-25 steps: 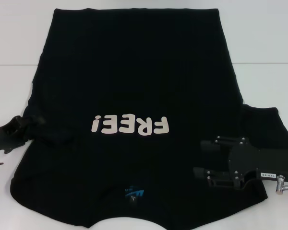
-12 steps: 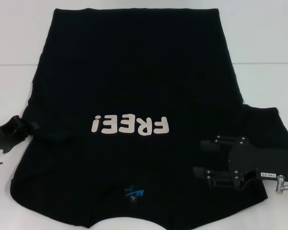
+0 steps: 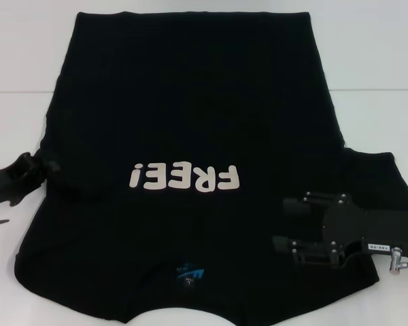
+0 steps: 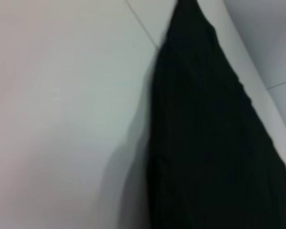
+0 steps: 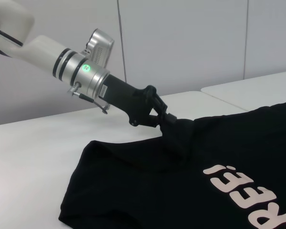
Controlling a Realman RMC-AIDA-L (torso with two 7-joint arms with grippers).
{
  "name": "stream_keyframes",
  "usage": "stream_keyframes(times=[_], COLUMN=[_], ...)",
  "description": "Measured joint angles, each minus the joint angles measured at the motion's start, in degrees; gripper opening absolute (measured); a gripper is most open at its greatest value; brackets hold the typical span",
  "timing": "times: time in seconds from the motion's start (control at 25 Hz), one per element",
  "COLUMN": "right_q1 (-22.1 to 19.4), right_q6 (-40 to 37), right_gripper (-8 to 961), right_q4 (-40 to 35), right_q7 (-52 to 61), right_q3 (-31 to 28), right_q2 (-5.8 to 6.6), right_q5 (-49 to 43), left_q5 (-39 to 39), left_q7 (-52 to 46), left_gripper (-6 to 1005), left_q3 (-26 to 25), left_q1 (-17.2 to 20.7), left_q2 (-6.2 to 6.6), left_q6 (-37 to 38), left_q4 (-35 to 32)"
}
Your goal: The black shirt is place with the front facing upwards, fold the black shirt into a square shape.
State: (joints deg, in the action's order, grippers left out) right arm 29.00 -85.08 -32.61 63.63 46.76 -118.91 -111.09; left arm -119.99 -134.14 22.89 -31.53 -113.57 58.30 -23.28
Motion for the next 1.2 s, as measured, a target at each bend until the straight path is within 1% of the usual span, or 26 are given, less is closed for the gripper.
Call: stream_keyframes(times=[0.36, 0.72, 0.8, 0.92, 1.0, 1.12, 1.2], right_q1=[0.07, 0.09, 0.09, 0.09, 0.09, 0.04, -0.09], right_q6=[-0.02, -0.09, -0.09, -0.09, -0.09, -0.09, -0.11], right_gripper=[757, 757, 757, 757, 757, 757, 757], right_q4=[0.0, 0.0, 0.0, 0.0, 0.0, 0.0, 0.01], right_q7=[0.0, 0.0, 0.0, 0.0, 0.0, 0.0, 0.13], right_q3=[0.0, 0.0, 0.0, 0.0, 0.0, -0.01, -0.52], right_q2=[0.0, -0.07, -0.08, -0.09, -0.09, -0.09, -0.09], right_q5=[-0.01, -0.01, -0.01, -0.01, -0.01, -0.01, -0.01], left_q5=[2.2, 5.22, 5.76, 8.79, 11.04, 11.91, 12.51], left_q7=[0.71, 4.72, 5.33, 8.34, 11.01, 13.37, 17.05], left_gripper=[87, 99, 142, 206, 290, 417, 560], left_q3=[-0.01, 0.06, 0.05, 0.03, 0.06, 0.2, 0.12], left_q1=[-1.61, -3.22, -3.28, -3.34, -3.29, -3.2, -2.82], left_q2=[-0.1, -1.71, -1.87, -2.72, -3.24, -3.45, -3.47], left_q6=[1.87, 1.74, 1.71, 1.67, 1.92, 3.26, 6.6], left_q4=[-0.02, 0.11, 0.16, 0.32, 0.38, 0.4, 0.23])
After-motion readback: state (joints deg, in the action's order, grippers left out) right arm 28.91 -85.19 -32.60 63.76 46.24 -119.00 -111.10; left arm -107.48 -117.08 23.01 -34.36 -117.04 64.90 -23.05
